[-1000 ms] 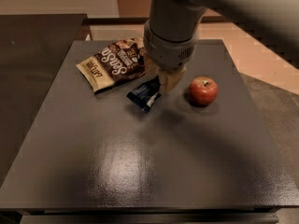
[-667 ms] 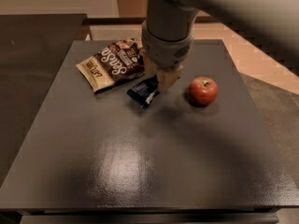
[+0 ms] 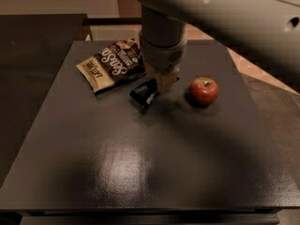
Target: Move rxbar blueberry near apple
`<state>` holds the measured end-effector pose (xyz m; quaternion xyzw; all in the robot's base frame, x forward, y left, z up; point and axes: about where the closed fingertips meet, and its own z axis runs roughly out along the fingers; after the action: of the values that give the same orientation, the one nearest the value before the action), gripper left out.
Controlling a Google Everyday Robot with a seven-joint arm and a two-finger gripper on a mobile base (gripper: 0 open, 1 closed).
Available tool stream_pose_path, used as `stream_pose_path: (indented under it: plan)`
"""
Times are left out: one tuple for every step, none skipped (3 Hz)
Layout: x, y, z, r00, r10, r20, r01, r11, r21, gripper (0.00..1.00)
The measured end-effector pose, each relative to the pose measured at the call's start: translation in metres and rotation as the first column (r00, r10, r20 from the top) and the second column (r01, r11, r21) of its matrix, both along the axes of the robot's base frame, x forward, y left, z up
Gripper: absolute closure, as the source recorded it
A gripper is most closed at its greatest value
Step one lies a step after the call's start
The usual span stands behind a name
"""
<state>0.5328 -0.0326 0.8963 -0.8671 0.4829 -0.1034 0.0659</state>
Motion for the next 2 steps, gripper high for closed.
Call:
stream_pose_path:
  plan:
    - [0.014,-0.002,-0.011,0.9999,-0.017,-0.003,0.017,1.0,-0.019,0.82]
    - [0.025,-0.005,-0.022,0.9995,-0.03,-0.005,0.03,0.999,-0.042,0.59]
